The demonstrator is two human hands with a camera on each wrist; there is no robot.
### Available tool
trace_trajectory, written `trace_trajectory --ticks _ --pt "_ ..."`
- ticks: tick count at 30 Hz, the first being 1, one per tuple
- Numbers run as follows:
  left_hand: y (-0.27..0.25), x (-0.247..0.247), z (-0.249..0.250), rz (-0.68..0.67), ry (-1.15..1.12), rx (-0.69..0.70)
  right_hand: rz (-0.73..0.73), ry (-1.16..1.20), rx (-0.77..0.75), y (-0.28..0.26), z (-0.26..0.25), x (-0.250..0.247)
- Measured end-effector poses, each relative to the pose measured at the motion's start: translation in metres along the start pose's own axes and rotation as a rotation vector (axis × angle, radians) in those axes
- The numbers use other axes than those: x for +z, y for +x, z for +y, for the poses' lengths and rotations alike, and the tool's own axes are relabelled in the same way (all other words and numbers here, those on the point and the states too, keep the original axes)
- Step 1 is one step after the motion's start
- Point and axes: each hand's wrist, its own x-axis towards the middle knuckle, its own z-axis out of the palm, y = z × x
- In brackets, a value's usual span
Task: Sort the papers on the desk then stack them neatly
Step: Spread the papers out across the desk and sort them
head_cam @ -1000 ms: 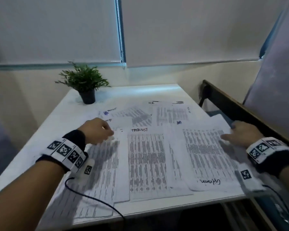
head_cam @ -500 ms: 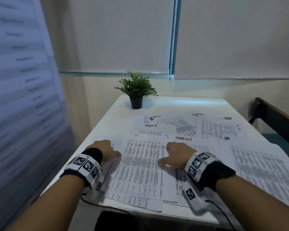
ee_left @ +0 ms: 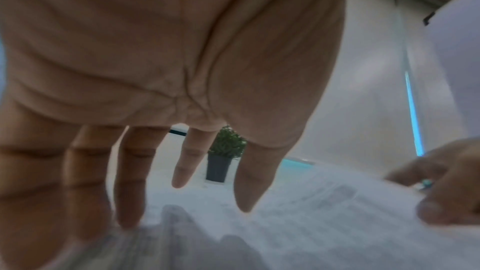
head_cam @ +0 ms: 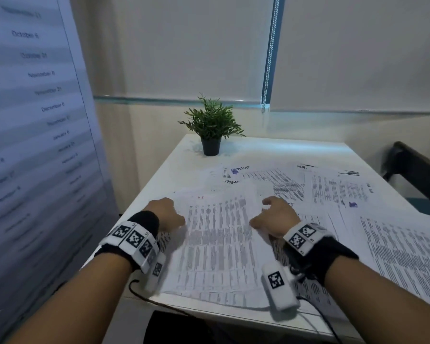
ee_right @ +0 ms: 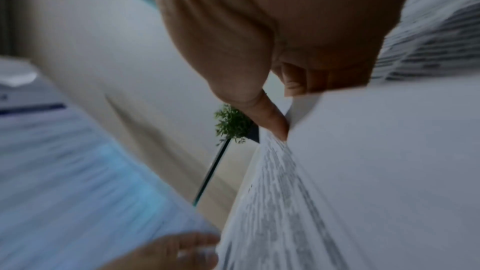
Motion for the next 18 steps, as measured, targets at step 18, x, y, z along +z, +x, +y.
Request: trace_trajectory --ticks 18 --pt "0.007 0.009 0.005 -0.057 -0.176 -0.021 -0.153 -0.228 -0.079 -0.008 -0.038 0.038"
